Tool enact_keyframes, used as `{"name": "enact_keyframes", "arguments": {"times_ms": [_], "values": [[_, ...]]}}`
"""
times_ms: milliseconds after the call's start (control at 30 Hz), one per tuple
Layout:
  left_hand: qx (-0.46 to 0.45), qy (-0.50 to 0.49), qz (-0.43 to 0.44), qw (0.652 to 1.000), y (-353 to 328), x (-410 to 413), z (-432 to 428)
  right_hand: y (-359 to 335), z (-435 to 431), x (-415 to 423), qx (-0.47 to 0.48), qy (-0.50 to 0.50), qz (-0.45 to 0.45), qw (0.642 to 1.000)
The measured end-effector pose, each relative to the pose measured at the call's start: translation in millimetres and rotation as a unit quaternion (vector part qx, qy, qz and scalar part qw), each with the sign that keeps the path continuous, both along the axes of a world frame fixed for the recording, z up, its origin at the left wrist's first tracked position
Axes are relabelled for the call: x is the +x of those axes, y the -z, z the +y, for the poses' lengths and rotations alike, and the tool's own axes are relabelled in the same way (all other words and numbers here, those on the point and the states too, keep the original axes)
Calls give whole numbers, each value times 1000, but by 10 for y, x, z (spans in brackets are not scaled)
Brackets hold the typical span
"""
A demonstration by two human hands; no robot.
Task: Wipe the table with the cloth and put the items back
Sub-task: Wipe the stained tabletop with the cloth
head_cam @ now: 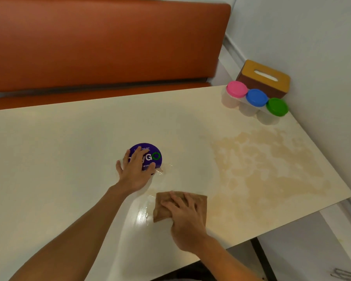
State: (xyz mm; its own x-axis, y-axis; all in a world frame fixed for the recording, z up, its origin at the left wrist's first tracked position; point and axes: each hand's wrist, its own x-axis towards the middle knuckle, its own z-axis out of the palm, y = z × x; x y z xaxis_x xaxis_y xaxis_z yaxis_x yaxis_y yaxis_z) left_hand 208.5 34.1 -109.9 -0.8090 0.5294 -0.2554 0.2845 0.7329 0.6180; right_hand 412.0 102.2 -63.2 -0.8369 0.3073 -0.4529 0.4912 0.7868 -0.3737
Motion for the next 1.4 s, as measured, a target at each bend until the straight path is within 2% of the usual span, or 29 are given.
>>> {"name": "enact_keyframes", "arguments": {"times_ms": [100,233,333,367,500,567,633,733,800,867,933,1000,1133,1400], "values": [[97,-53,-25,994,-202,27,-210,-191,224,-128,-60,27,22,998],[243,-97,-161,952,-561,189,-492,-523,444,-392,-196,88,103,971],[254,-8,-303,918,-846,398,-508,-762,398,-618,-299,117,150,935],[246,24,-321,914,-925,467,-486,-827,362,-686,-344,122,151,919],[273,38,-302,912,-1148,530,-332,-1033,277,-903,-536,170,94,821],[305,3,-271,913,-1163,489,-301,-1046,352,-937,-572,180,76,797],[300,-56,-192,933,-1120,443,-341,-1006,495,-897,-550,174,76,813],[208,-93,-57,972,-964,396,-490,-749,812,-730,-395,143,114,900],[121,-3,94,988,-805,392,-578,-453,1089,-557,-226,95,122,962],[-15,108,181,977,-618,457,-616,-172,1333,-344,-86,13,85,993],[-158,149,160,963,-437,634,-629,63,1499,-137,-31,-57,39,997],[-222,168,106,954,-263,818,-634,189,1554,3,-27,-82,29,996],[-185,121,86,971,-149,982,-637,248,1529,23,-18,-90,43,995],[-185,75,69,977,-139,1664,-749,247,1493,71,4,-109,24,994]]}}
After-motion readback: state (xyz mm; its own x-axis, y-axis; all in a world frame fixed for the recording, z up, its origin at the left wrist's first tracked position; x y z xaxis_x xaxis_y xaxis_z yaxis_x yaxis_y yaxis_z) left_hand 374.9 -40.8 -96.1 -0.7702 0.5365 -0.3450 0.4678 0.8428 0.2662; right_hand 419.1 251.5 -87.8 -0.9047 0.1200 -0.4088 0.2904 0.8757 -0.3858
